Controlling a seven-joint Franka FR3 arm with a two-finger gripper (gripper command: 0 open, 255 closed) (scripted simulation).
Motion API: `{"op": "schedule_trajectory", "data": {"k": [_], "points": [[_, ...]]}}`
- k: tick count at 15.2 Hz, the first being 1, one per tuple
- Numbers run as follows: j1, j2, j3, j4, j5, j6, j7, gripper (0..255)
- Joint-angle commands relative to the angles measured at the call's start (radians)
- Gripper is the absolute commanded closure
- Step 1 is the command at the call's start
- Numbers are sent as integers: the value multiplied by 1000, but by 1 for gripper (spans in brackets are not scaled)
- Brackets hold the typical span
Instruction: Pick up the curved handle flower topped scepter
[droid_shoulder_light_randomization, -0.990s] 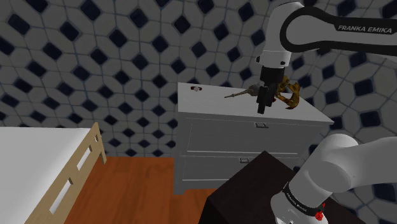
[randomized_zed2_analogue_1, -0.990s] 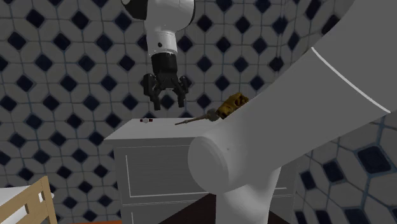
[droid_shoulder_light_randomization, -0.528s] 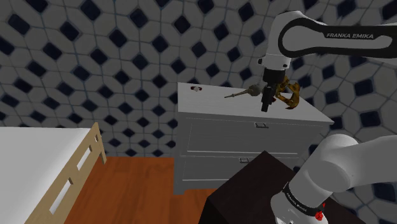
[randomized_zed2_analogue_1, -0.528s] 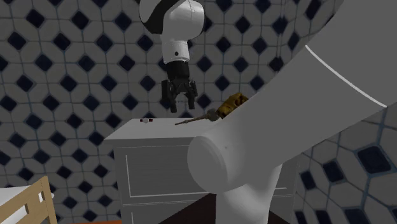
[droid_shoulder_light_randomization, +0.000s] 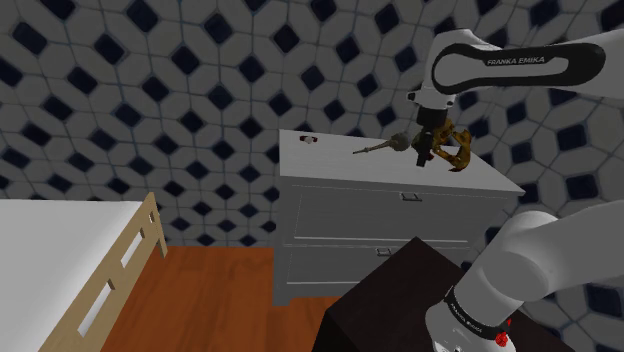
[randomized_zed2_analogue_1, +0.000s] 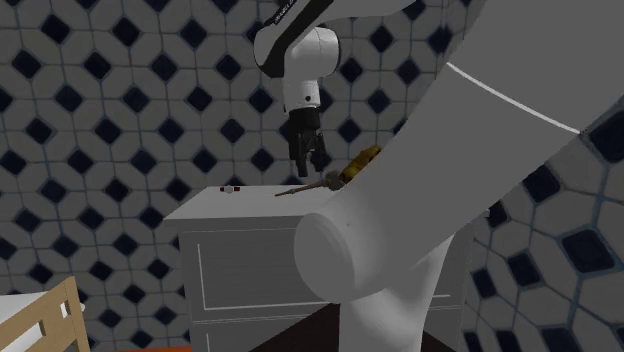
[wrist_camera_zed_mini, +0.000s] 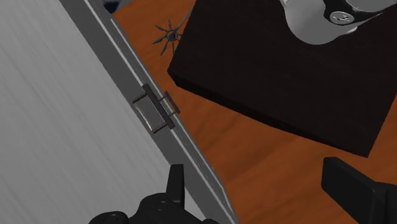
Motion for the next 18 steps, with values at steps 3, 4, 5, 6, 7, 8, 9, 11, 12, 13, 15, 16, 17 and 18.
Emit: {"op": "schedule_trajectory", "data": {"k": [3,4,5,6,7,8,9,11,12,13,15,16,17,18], "points": [[4,109,-86,57,-40,86,-151,0],[6,138,-107,76,-45,106,-188,0],[9,169,-127,95,-47,126,-225,0],[12,201,-147,117,-48,145,-263,0],[15,234,-166,139,-46,164,-302,0],[19,268,-185,163,-41,182,-341,0],[22,303,-203,188,-34,200,-380,0],[29,376,-238,242,-13,233,-461,0],[31,414,-253,271,2,248,-503,0],[33,453,-268,301,19,262,-545,0],[32,534,-293,366,61,285,-632,0],[30,576,-303,401,85,295,-675,0],[25,618,-310,437,111,302,-719,0],[18,660,-315,475,138,308,-762,0]]}}
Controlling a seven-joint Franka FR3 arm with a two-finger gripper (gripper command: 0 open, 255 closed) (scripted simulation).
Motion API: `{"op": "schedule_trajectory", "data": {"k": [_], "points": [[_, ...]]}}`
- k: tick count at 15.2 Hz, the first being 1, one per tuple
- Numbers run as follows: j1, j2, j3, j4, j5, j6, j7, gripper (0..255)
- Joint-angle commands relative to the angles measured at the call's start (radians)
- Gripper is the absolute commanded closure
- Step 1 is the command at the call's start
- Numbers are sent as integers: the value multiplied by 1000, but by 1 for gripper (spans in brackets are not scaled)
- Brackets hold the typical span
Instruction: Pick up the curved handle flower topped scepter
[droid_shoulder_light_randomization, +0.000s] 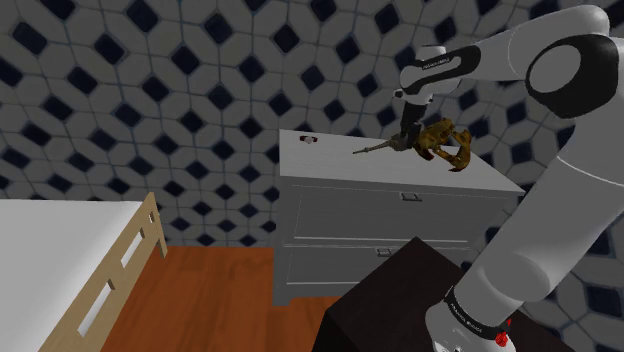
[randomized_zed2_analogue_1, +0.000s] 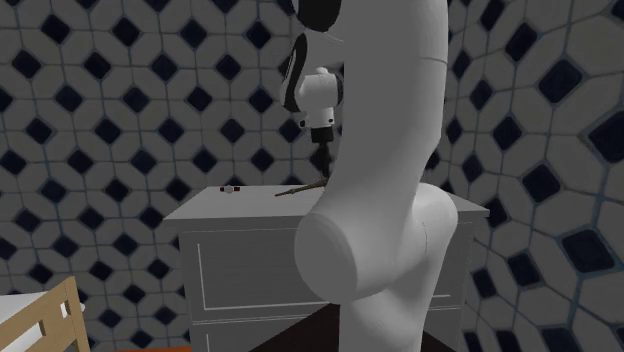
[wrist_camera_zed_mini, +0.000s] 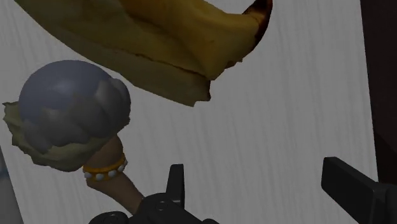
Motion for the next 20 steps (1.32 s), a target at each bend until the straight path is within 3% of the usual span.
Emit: {"op": "schedule_trajectory", "data": {"k": [1,8,17,18,20], "points": [[-14,86,-10,77,55,12,-91,0],[-124,375,25,396,229,-15,-340,0],[-128,403,36,331,244,74,-344,0],[-128,403,36,331,244,75,-345,255],[-128,403,36,332,244,73,-345,255]]}}
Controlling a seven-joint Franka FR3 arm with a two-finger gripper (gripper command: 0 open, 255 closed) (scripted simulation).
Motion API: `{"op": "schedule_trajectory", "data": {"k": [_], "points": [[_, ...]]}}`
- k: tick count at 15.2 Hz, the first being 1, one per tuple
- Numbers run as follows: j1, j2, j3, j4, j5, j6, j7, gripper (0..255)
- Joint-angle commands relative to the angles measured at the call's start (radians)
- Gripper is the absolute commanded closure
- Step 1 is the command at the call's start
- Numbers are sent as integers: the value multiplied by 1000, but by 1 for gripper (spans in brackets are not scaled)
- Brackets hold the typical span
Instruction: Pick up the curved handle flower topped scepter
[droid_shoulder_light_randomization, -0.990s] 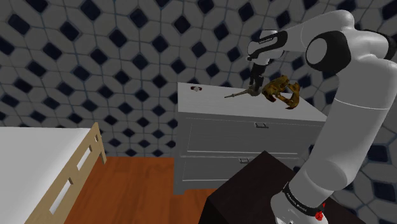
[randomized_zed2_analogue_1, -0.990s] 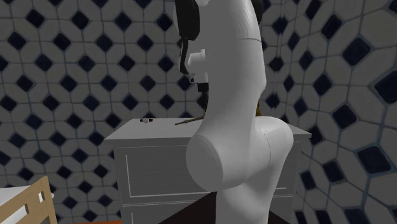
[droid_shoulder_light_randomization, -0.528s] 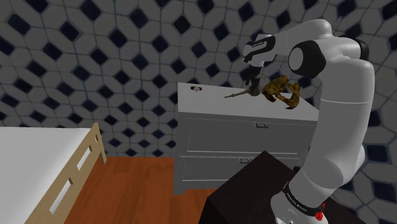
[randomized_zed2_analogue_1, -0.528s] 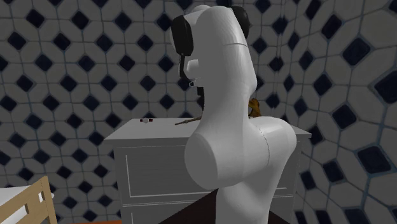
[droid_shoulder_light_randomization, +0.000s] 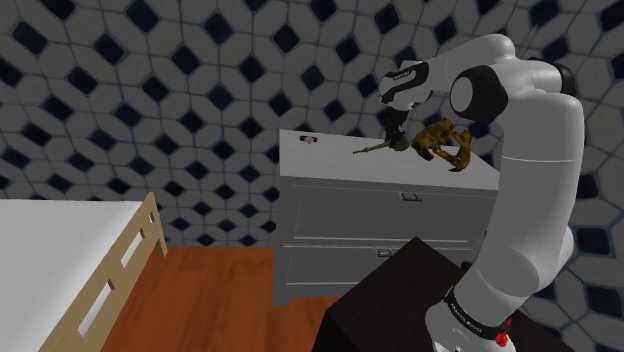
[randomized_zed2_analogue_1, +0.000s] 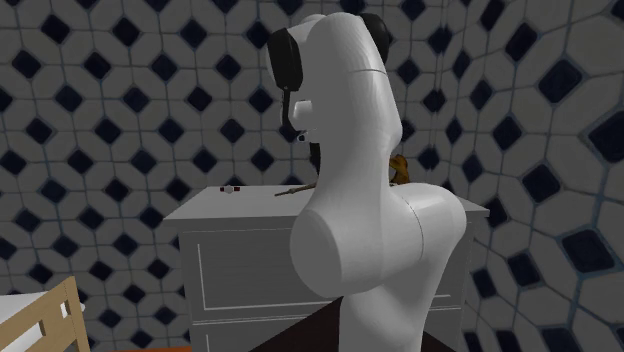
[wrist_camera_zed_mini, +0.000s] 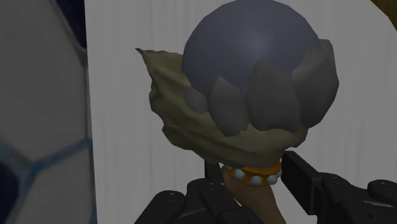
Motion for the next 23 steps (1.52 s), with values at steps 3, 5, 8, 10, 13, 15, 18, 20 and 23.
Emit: {"op": "schedule_trajectory", "data": {"k": [3,5,8,10,13,15,18,20,23], "points": [[0,1,0,0,0,1,0,255],[0,1,0,0,0,1,0,255],[1,-4,-1,6,-2,-10,1,255],[1,-12,-4,22,-7,-33,3,255],[2,-23,-7,48,-13,-69,5,255],[2,-29,-9,67,-17,-93,6,255],[1,-37,-12,97,-21,-130,7,255],[0,-41,-13,119,-24,-155,7,255],[-1,-44,-15,144,-26,-182,7,255]]}}
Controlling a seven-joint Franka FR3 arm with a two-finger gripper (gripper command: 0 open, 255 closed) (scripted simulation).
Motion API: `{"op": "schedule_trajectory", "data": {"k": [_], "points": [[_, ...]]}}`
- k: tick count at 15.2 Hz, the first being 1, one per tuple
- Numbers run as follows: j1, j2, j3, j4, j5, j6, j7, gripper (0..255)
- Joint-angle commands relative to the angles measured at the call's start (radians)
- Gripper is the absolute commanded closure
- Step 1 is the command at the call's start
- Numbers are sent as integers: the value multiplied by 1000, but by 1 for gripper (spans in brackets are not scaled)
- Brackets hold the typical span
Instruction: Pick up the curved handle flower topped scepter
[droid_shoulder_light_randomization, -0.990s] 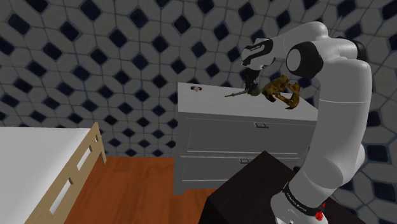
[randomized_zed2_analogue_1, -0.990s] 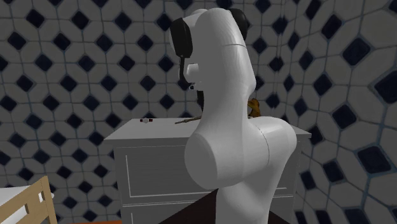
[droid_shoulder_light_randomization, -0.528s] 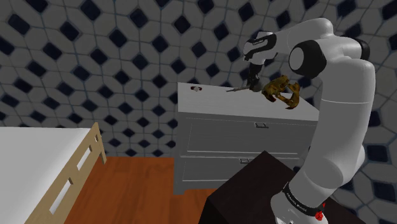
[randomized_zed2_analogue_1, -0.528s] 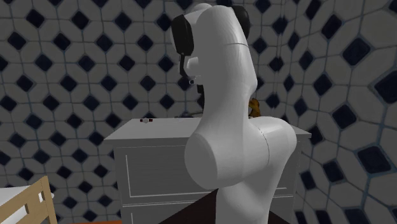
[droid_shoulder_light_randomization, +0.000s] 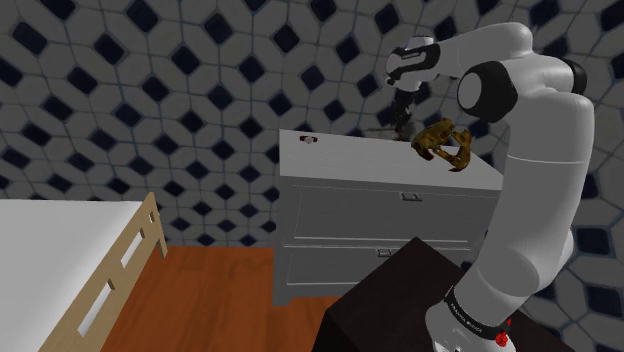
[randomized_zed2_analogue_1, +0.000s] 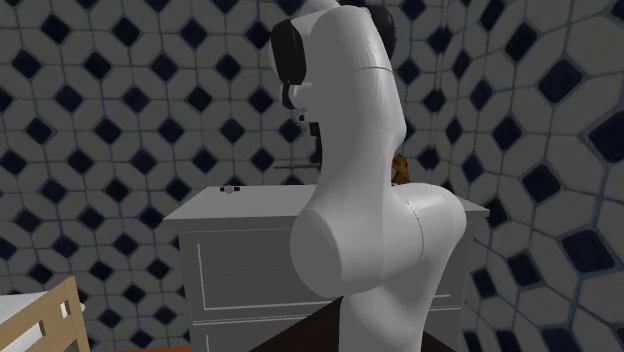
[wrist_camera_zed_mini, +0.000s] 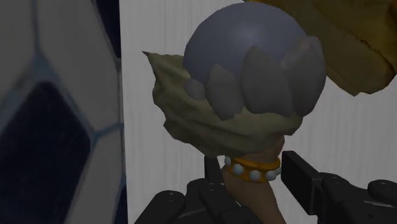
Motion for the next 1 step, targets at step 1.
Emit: {"op": "schedule_trajectory", "data": {"k": [1], "points": [[-3,3,0,13,1,-10,-2,255]]}}
